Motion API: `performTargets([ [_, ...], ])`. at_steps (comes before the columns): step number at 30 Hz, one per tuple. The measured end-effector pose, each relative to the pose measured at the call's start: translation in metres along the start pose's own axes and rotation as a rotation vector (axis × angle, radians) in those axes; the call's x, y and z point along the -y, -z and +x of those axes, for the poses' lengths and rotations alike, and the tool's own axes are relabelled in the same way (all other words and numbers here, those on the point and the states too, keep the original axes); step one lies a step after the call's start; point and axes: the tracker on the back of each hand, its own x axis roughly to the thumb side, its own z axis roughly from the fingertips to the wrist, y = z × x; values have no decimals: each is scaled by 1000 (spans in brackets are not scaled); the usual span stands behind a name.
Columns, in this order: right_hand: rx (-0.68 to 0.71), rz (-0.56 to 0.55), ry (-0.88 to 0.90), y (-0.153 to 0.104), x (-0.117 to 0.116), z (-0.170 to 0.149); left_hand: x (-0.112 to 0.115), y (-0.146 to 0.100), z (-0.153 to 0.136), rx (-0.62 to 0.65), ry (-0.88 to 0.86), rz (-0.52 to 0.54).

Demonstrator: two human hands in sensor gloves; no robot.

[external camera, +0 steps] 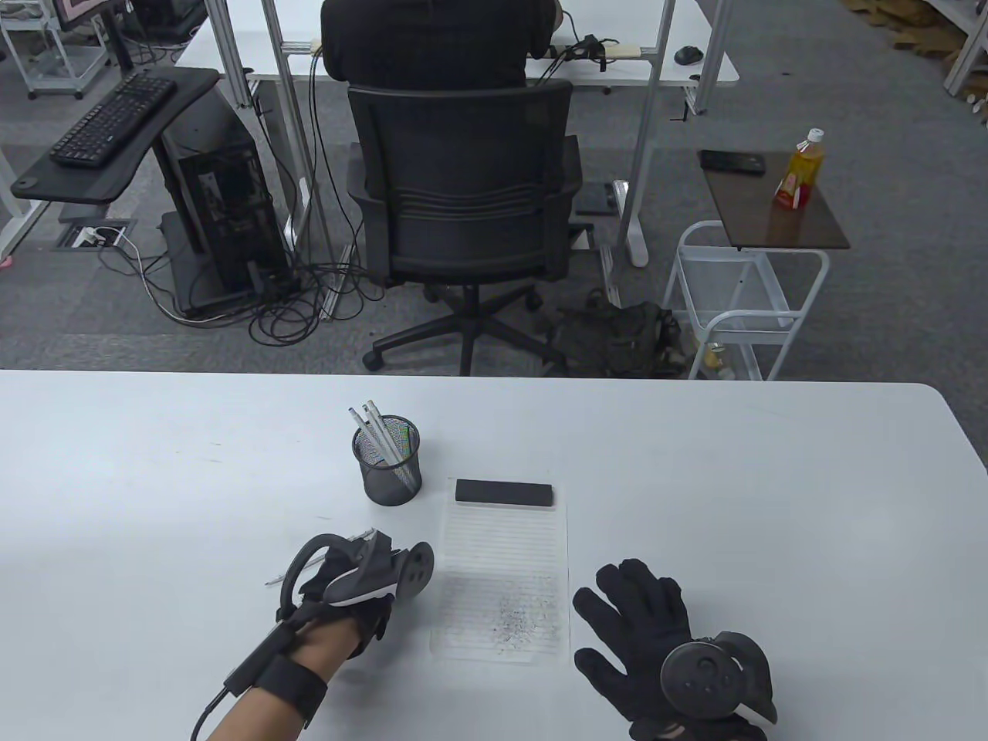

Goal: Press to extend mechanical pencil leads

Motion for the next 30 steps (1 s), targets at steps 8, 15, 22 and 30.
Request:
performTargets([
  [8,0,0,0,0,0,0,-1,1,0,-4,8,16],
  [15,-1,6,1,0,0,1,-11,-5,-22,-37,-113,26],
  [22,-2,8,3,0,0,1,-54,-7,-80,-240,-355,179],
  [30,-11,-4,7,0,2,-1,-46,30,-138,-548,-802,143],
])
